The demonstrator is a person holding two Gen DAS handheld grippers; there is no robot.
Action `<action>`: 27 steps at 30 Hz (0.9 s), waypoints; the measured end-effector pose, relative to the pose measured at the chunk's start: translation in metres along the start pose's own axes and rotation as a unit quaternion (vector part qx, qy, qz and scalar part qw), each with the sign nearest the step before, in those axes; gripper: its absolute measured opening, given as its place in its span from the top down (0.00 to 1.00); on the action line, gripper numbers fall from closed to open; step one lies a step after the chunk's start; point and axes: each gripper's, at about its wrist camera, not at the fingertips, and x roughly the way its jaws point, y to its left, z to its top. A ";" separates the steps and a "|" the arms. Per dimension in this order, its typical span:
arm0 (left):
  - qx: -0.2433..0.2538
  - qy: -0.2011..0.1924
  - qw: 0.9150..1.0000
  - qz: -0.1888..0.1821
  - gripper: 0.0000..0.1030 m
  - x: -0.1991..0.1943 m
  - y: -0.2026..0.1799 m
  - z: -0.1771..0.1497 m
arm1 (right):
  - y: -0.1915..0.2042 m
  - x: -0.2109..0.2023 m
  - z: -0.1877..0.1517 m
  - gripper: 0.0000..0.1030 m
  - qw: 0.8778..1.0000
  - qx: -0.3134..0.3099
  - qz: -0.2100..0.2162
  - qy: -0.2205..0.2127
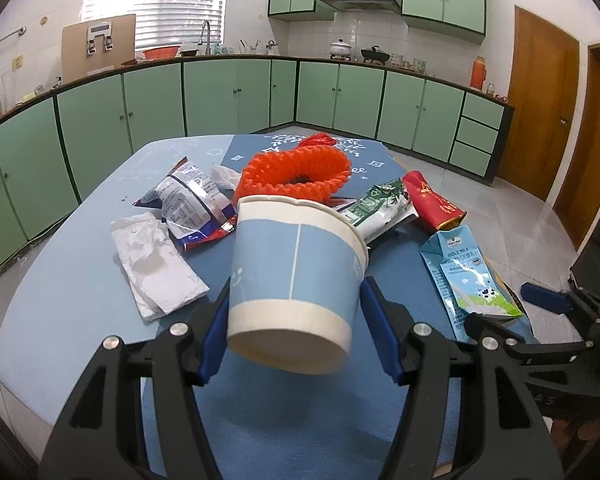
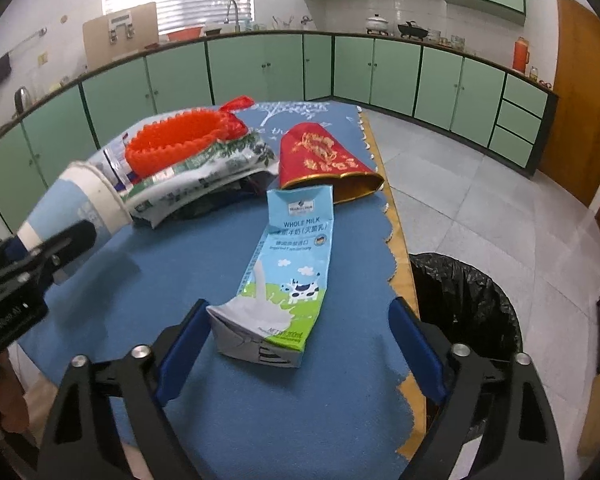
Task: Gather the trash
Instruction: 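Grasp the milk carton with the right tool while the left tool holds the blue cup, then drop the milk carton into the bin with the right tool while the left tool drops the blue cup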
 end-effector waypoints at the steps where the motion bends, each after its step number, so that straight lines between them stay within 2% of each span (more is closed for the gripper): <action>1: 0.000 0.000 1.000 0.000 0.42 0.000 0.000 0.000 | 0.001 0.002 0.000 0.46 1.000 -0.003 0.008 0.005; 2: 0.000 0.000 1.000 0.000 0.42 0.000 0.000 0.000 | 0.001 0.003 0.001 0.56 1.000 -0.005 0.011 0.012; 5: -0.003 -0.002 1.000 -0.004 0.42 0.000 -0.001 0.000 | 0.000 0.001 0.000 0.56 1.000 -0.005 0.015 0.012; 10: 0.003 -0.011 1.000 -0.014 0.42 -0.006 -0.008 0.002 | -0.006 -0.015 0.000 0.56 0.999 0.003 0.050 -0.009; 16: 0.011 -0.020 0.999 -0.027 0.42 -0.012 -0.020 0.008 | -0.016 -0.037 0.003 0.57 0.998 0.007 0.060 -0.034; 21: 0.019 -0.025 0.998 -0.054 0.43 -0.012 -0.037 0.017 | -0.040 -0.051 0.004 0.57 0.998 0.030 0.039 -0.049; 27: 0.043 -0.030 0.992 -0.114 0.42 -0.006 -0.083 0.029 | -0.084 -0.058 0.001 0.57 0.996 0.072 -0.003 -0.054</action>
